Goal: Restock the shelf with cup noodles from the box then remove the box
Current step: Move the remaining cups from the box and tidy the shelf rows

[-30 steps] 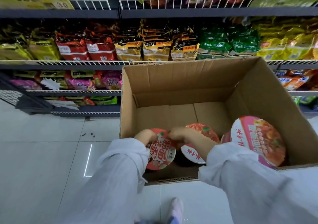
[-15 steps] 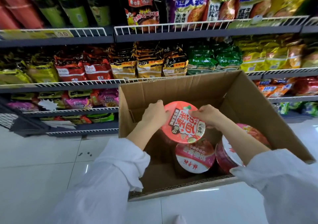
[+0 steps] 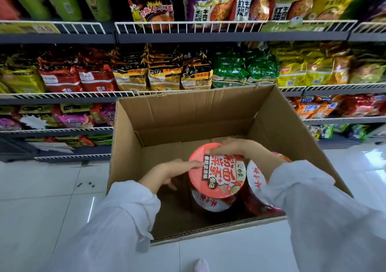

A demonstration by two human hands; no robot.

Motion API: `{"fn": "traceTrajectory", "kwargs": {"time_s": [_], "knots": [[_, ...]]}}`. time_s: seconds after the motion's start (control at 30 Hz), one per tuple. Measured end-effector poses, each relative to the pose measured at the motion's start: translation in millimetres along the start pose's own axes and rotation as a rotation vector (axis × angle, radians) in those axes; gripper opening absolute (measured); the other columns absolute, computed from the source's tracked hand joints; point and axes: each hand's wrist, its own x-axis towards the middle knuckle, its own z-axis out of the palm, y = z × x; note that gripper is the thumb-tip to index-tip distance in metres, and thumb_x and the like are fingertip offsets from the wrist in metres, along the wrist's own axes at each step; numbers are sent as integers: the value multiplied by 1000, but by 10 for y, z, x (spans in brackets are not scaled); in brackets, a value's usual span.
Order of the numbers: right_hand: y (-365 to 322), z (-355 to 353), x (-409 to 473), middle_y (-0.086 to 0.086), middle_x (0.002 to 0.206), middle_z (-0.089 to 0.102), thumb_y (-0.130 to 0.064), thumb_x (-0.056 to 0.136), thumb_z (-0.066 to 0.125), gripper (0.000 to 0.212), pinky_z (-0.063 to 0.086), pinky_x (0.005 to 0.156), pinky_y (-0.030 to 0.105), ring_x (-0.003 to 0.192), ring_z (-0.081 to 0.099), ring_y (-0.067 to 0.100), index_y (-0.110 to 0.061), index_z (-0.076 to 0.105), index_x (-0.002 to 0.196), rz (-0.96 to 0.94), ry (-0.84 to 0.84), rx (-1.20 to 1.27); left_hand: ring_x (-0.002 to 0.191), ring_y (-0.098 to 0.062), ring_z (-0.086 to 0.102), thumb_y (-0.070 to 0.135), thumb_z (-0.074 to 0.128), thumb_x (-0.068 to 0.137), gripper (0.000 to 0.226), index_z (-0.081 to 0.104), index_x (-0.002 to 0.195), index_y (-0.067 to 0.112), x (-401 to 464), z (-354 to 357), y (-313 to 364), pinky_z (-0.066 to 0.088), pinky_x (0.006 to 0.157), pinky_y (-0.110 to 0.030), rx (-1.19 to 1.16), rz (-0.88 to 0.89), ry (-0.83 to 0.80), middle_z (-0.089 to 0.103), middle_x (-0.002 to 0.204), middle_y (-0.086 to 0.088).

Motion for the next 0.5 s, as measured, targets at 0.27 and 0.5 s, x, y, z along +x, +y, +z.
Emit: {"fn": "traceTrajectory", "kwargs": {"time_s": [0.27, 0.5], "knots": [[127, -102, 203, 10, 99, 69, -55, 70, 70, 57, 48, 98, 41, 97, 65, 26, -11, 61, 105, 37, -313, 271, 135, -41, 29, 65, 46, 82, 76, 28, 143, 24, 221, 206, -163, 25, 102, -66, -444, -57, -228, 38, 146, -15], [102, -61, 173, 9, 98, 68, -54, 77, 63, 51, 41, 106, 45, 96, 64, 25, -14, 59, 108, -55, -245, 504, 116, -36, 49, 66, 56, 76, 65, 47, 124, 24, 196, 44, -91, 36, 94, -60, -451, -24, -85, 58, 122, -12]]}}
